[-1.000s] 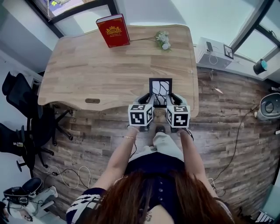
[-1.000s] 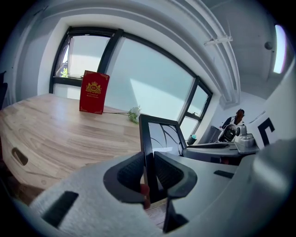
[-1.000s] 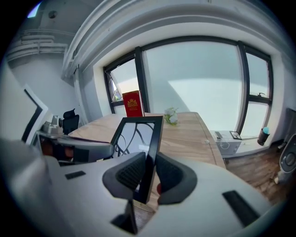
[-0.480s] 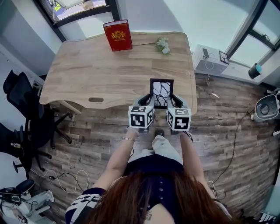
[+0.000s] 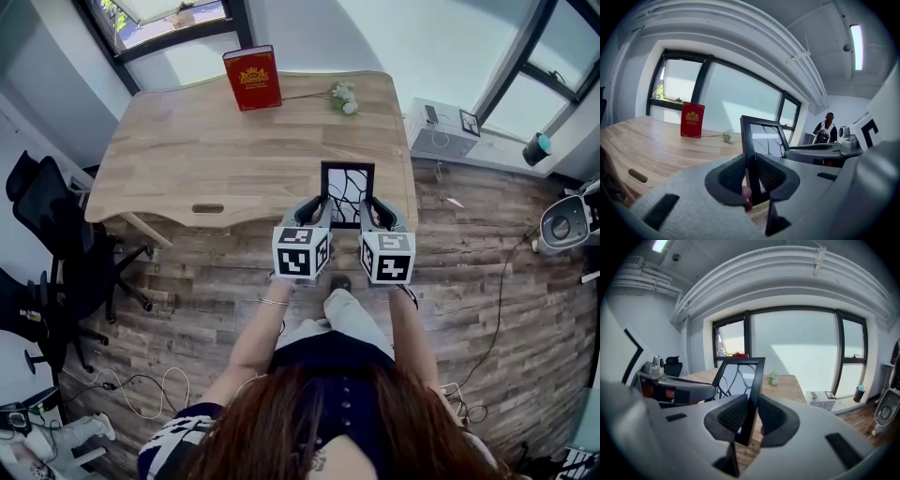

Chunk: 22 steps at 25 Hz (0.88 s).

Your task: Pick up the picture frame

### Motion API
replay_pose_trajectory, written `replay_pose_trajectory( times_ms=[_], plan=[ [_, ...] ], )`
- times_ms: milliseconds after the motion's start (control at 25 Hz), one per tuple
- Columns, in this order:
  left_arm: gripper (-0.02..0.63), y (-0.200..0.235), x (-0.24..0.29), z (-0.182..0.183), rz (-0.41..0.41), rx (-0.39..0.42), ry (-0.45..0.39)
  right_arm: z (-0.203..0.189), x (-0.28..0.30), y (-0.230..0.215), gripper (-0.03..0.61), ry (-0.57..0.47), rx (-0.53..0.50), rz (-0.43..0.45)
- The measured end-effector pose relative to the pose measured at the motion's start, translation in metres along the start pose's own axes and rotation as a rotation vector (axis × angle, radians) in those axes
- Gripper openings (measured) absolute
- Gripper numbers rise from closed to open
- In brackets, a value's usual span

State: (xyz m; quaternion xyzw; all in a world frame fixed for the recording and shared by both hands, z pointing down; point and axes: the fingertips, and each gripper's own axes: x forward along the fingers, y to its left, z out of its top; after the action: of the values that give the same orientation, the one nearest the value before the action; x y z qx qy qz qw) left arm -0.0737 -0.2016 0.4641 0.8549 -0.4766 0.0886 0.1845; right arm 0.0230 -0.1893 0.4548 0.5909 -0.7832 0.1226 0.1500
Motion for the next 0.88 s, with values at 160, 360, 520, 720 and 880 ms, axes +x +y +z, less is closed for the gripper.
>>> replay_pose_trajectory(
  times_ms=[160,360,520,720,880],
  plan=[
    [0.084,-0.007,-0.017,0.014,-0.003,0.018,-0.037,0.013,-0.017,0.007,0.074,-0.041,-0.012,-0.010],
    [0.084,-0.018,-0.035,0.031,0.000,0.056,-0.085,0.029,-0.037,0.010,0.074,-0.096,-0.014,-0.016],
    [0.084,-0.030,-0.046,0.040,-0.002,0.081,-0.116,0.037,-0.053,0.010,0.074,-0.130,-0.015,-0.022],
    [0.084,-0.047,-0.059,0.051,-0.005,0.111,-0.150,0.047,-0.075,0.007,0.074,-0.178,-0.015,-0.026],
    [0.084,-0.062,-0.071,0.058,-0.001,0.120,-0.176,0.054,-0.093,0.004,0.075,-0.208,-0.029,-0.026]
  ],
)
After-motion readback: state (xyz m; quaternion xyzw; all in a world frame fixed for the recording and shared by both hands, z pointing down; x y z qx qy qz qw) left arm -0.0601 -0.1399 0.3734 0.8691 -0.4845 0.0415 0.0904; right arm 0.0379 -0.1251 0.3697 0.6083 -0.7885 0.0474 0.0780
